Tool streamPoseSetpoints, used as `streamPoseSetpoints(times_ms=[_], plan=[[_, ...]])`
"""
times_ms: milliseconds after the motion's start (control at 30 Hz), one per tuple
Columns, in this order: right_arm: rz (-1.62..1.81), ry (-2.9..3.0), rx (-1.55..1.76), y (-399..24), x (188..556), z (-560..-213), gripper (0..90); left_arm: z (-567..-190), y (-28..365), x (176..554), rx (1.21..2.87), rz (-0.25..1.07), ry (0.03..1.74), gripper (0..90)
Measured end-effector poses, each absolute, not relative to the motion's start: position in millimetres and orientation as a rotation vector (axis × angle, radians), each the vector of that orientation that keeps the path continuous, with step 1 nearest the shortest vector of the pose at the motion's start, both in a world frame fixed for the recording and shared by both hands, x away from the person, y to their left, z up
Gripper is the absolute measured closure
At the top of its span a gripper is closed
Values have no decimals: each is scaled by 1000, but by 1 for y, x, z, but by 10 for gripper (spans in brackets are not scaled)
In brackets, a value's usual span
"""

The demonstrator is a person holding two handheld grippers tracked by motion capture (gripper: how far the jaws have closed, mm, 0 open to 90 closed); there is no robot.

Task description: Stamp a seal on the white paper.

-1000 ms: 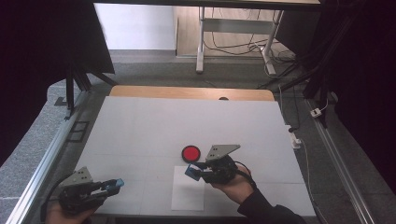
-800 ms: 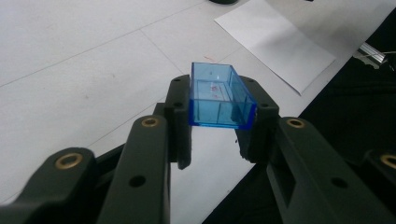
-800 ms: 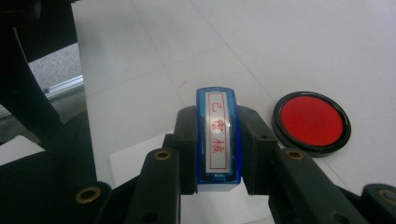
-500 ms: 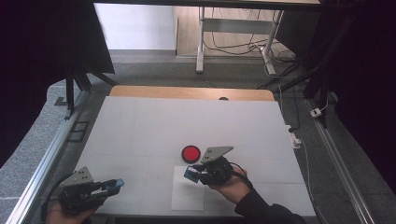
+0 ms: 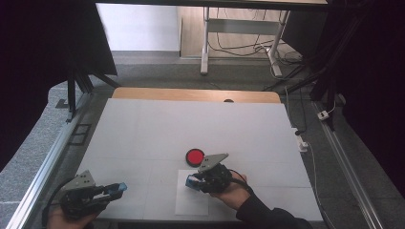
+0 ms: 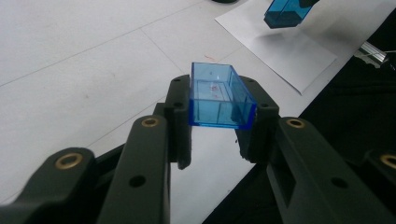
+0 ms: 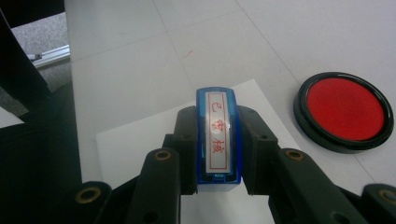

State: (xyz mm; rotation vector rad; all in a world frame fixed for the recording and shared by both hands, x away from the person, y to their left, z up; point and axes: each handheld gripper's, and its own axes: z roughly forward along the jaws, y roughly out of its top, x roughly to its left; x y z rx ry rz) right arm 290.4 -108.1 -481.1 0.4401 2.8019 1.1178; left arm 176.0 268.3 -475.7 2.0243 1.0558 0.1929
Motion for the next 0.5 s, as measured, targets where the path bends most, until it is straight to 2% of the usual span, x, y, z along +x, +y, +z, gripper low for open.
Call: streamPoseSetpoints(times_ms=[500], plan=[[1068, 2817, 415, -104, 291, -490, 710, -476, 268, 176, 2026, 192, 1054, 680]])
